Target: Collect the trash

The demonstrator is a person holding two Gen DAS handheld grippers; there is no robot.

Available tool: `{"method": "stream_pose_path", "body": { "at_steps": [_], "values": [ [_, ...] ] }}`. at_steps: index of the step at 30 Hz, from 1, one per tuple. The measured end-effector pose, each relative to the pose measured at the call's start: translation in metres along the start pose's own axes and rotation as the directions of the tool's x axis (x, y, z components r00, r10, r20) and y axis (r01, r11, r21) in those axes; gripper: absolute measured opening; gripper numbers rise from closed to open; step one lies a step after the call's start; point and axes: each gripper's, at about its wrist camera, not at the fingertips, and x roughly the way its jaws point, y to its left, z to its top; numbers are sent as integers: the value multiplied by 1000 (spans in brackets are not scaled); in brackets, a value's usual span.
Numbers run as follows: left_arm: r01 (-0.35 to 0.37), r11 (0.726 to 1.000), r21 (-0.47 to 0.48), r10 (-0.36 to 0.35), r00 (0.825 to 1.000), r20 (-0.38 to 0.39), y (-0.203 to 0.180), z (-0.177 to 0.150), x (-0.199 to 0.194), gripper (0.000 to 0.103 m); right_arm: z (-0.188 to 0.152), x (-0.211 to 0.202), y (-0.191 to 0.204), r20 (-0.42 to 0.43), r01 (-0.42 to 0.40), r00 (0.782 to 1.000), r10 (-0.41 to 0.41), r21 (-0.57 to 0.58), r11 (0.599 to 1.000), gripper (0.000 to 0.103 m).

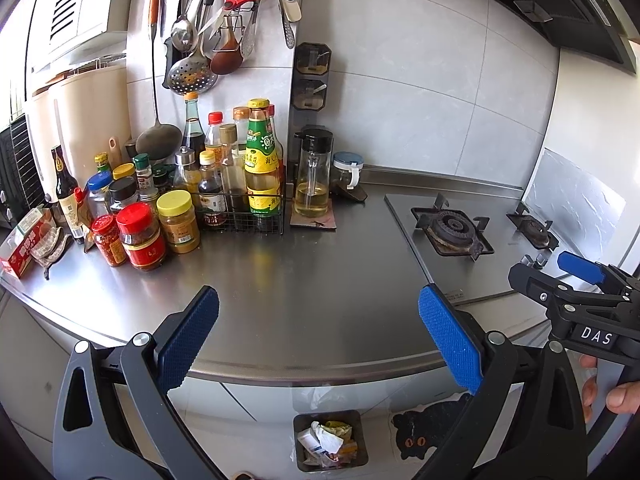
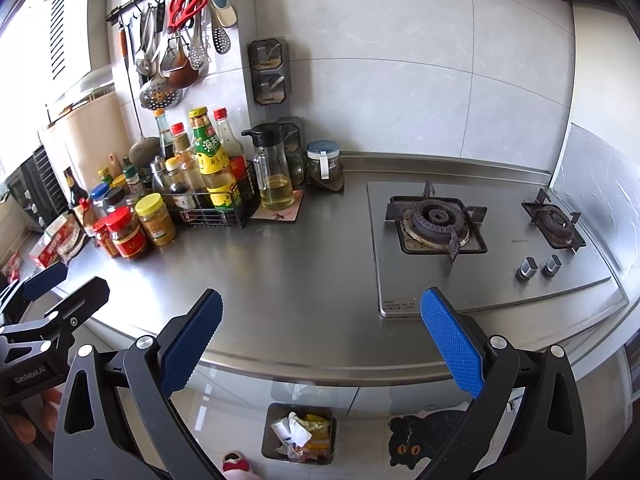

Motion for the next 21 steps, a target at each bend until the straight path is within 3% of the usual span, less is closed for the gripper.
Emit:
{"method": "stream_pose_path", "body": {
  "at_steps": [21],
  "values": [
    [-1, 1000, 2, 1, 1000, -1, -2, -3, -2, 95, -4, -1, 1, -10, 6, 1000, -6, 0, 1000, 100]
  ]
}}
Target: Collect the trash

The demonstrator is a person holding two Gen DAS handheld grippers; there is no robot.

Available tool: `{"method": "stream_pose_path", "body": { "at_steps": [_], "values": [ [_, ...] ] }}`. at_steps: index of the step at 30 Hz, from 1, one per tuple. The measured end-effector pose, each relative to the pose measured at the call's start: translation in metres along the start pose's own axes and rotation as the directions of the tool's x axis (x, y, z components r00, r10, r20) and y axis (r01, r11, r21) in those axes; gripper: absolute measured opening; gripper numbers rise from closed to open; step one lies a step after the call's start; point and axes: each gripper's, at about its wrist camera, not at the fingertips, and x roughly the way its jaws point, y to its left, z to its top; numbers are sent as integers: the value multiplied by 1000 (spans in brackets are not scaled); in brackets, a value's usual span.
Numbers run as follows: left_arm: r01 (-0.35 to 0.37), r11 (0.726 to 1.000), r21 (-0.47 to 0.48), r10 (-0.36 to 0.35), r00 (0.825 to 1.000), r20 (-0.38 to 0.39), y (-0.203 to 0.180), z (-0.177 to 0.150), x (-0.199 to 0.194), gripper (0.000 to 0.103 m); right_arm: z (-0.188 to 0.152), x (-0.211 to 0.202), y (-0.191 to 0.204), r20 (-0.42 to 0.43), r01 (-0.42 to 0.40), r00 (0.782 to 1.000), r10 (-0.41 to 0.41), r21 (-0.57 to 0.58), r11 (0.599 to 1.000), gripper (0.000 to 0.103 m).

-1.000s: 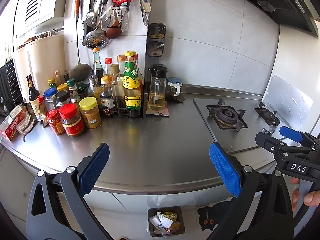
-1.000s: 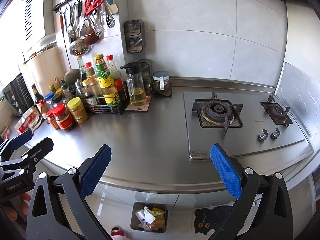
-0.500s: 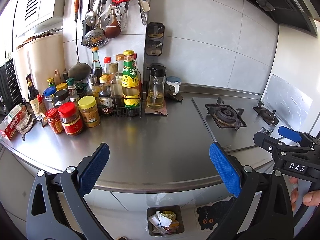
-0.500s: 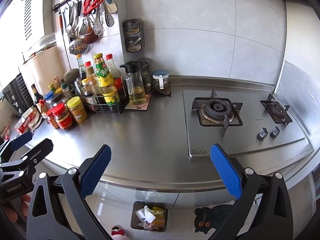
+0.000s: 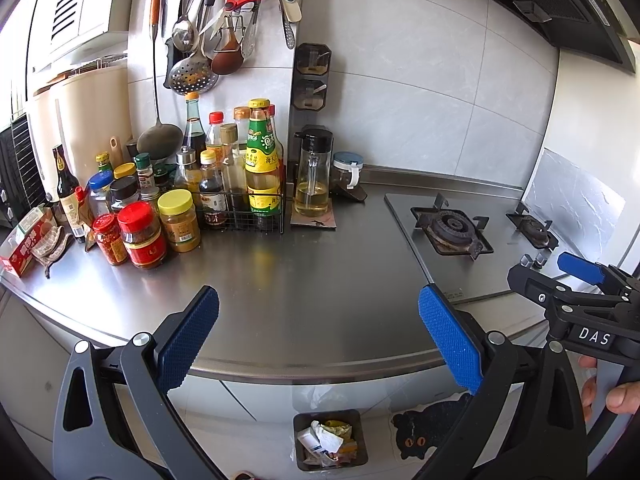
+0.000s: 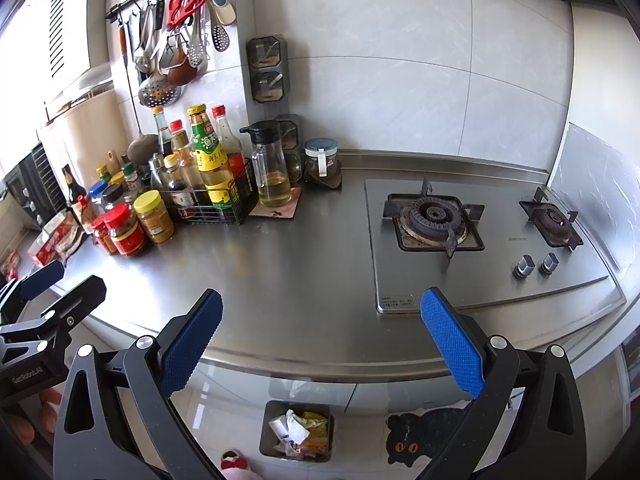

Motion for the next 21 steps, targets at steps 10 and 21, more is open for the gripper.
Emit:
{"method": "stream_pose_path", "body": {
  "at_steps": [10, 21],
  "values": [
    [-2, 1000, -2, 2, 1000, -1, 0, -1, 0, 95, 0, -1, 0, 0, 2, 1000, -2, 0, 1000, 100],
    [-1, 1000, -3, 1, 1000, 0, 0, -1, 0, 95, 1, -1, -1, 3, 2, 1000, -2, 1, 1000, 100]
  ]
}}
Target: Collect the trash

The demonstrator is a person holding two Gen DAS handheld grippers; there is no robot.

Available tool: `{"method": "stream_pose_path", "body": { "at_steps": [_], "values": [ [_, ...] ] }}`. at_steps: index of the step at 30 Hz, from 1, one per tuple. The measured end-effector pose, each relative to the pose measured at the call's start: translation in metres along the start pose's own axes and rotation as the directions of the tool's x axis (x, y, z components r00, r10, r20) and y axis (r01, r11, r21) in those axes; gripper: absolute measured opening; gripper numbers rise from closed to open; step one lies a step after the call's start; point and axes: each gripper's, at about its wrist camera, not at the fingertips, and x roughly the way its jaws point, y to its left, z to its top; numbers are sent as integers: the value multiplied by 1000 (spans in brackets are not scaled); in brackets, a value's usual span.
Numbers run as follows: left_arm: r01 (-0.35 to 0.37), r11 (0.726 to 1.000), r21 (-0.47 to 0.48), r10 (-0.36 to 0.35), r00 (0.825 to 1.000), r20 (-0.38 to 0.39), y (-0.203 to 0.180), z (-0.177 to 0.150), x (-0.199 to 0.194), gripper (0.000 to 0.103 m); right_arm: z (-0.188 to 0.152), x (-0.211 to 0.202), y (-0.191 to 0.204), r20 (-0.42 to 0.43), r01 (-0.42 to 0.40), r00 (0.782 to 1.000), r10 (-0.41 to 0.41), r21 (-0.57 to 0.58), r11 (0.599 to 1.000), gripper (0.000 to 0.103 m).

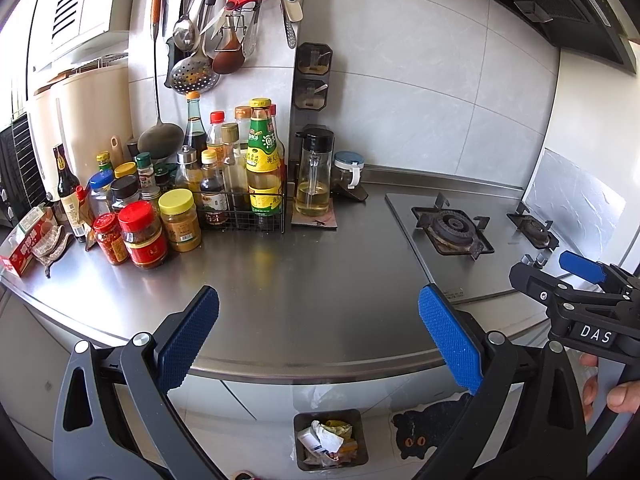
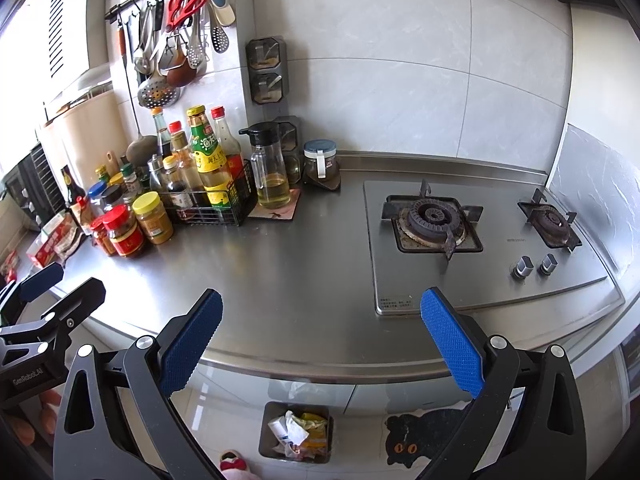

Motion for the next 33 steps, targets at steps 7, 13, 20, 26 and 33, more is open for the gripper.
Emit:
{"method": "stream_pose_path", "body": {
  "at_steps": [7, 13, 20, 26, 33],
  "values": [
    [-3, 1000, -3, 3, 1000, 3, 0, 0, 0, 95, 1, 0, -1, 0, 0, 1000, 0, 0, 1000, 100],
    [-17, 1000, -10, 17, 1000, 11, 1, 2, 1, 95, 1, 3, -4, -3, -6, 1000, 6, 3, 1000, 100],
    [-25, 999, -21, 25, 1000, -11, 2, 3, 6, 95, 2, 6, -9, -1, -7, 1000, 7, 6, 1000, 100],
    [-5, 999, -32, 5, 1000, -15, 1, 2, 9, 95, 1, 9, -10, -8, -12, 1000, 12, 9, 1000, 100],
    [-33, 999, -37, 32, 999, -22, 0, 0, 11, 95, 0, 10, -9, -12, -8, 1000, 9, 10, 1000, 100]
  ]
}}
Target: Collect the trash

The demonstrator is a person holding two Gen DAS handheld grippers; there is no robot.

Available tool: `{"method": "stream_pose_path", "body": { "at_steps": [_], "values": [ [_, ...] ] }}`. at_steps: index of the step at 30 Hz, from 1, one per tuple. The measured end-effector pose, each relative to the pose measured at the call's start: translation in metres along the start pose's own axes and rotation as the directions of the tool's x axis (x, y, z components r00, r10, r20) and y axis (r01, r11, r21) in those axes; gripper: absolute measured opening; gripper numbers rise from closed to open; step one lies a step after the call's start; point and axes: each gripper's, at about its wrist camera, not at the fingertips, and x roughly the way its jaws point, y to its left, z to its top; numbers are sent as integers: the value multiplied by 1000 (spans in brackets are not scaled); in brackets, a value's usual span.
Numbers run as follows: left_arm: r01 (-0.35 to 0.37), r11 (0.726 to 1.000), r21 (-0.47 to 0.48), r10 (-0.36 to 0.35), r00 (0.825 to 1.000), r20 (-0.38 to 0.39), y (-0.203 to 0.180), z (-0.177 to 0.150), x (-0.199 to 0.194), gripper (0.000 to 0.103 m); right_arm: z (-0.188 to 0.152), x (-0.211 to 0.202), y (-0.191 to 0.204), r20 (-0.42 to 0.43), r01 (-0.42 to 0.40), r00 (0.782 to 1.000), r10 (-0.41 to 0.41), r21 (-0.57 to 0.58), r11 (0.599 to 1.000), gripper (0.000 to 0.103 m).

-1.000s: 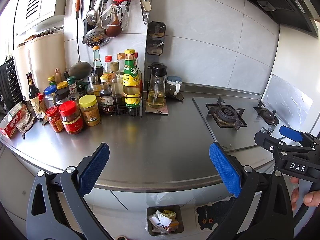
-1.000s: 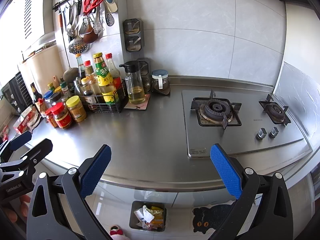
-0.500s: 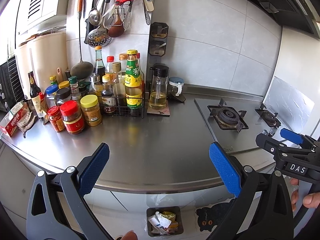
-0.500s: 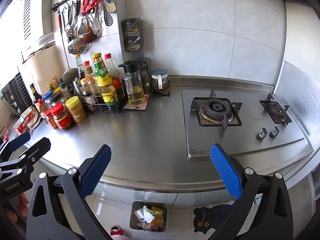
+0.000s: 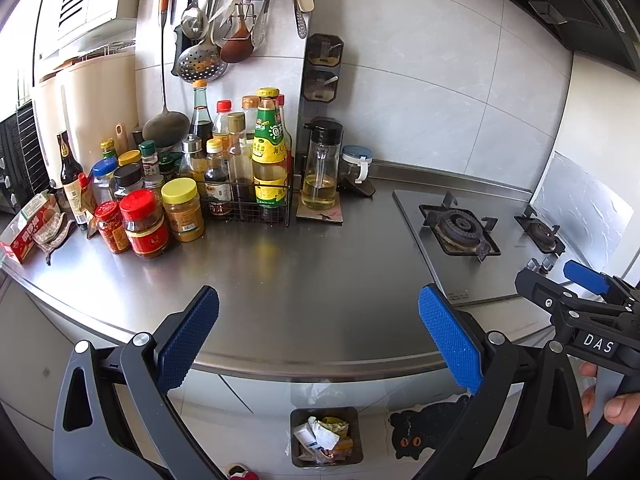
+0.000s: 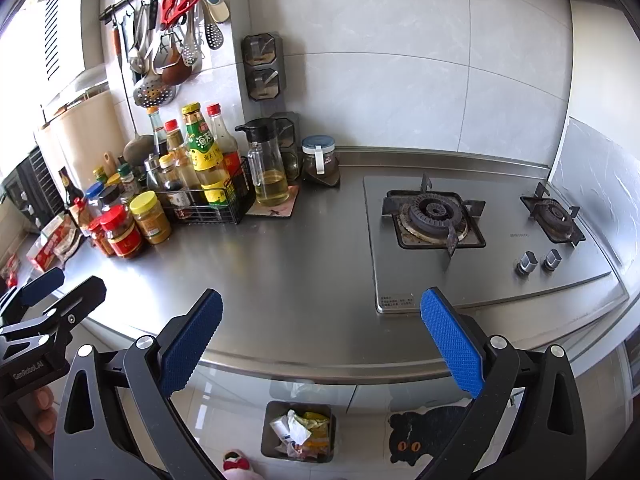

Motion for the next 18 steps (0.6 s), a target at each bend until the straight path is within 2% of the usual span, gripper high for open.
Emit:
{"method": "stream_pose_path", "body": {
  "at_steps": [4, 13, 18],
  "values": [
    [-11, 1000, 6, 11, 1000, 11, 1, 0, -2, 95, -1, 0, -1, -4, 2, 1000, -2, 3, 1000, 100],
    [25, 1000, 11, -25, 1000, -17, -1, -1, -2, 95, -2, -1, -1, -4, -2, 1000, 2, -1, 1000, 100],
    [-40, 999, 24, 41, 999, -30, -3, -3, -1, 95, -3, -3, 2, -7, -2, 1000, 2, -1, 1000, 100]
  ]
}}
